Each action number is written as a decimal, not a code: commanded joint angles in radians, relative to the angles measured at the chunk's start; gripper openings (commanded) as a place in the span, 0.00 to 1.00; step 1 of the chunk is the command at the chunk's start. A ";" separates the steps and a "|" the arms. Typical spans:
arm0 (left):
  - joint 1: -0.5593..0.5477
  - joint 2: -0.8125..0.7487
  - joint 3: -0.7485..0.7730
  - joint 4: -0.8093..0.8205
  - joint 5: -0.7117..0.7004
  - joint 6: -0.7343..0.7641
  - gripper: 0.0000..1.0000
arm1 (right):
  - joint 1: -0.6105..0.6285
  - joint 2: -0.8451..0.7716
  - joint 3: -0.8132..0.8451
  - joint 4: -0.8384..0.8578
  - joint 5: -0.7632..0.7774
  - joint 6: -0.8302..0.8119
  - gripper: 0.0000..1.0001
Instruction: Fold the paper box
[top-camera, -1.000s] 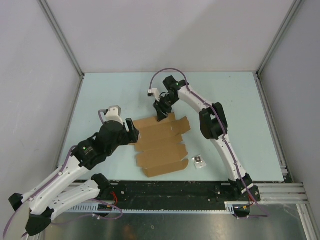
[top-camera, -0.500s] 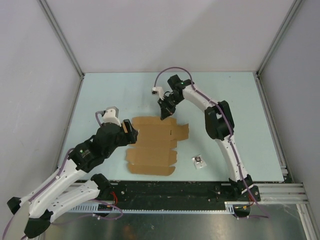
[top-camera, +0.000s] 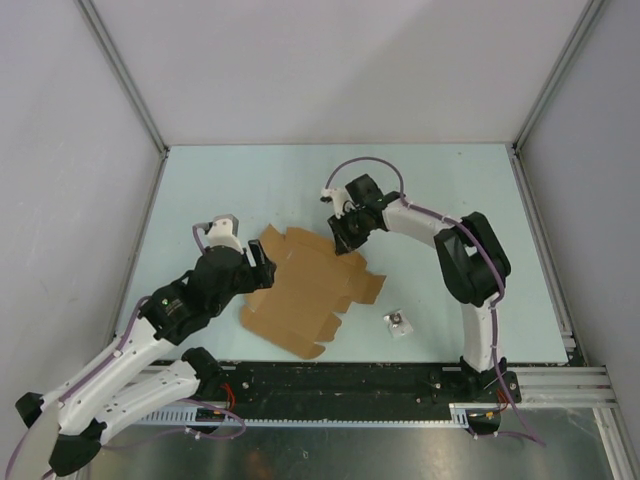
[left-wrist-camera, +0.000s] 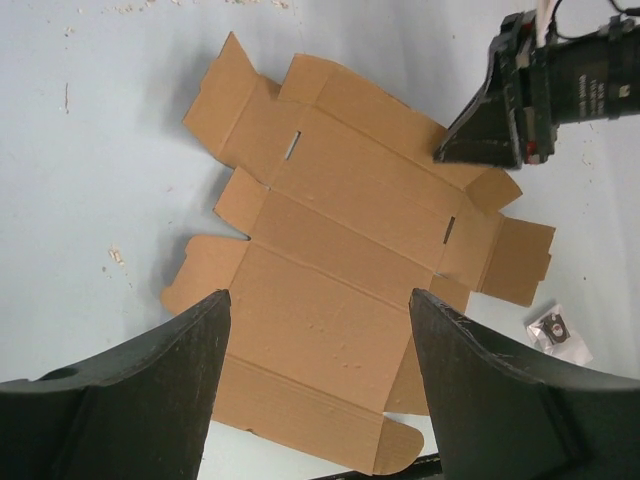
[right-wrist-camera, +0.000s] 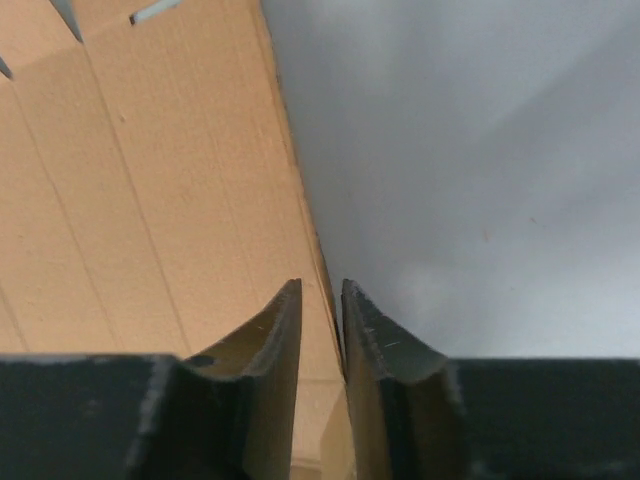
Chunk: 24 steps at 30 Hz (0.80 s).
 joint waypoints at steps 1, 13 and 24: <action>0.000 -0.009 -0.006 0.019 -0.020 -0.025 0.77 | 0.026 -0.008 -0.018 0.109 0.027 0.015 0.34; 0.000 -0.030 -0.013 0.019 -0.032 -0.016 0.78 | -0.006 0.170 0.255 -0.105 -0.100 -0.134 0.43; 0.000 -0.058 -0.019 0.018 -0.035 -0.014 0.79 | -0.014 0.253 0.381 -0.217 -0.160 -0.241 0.43</action>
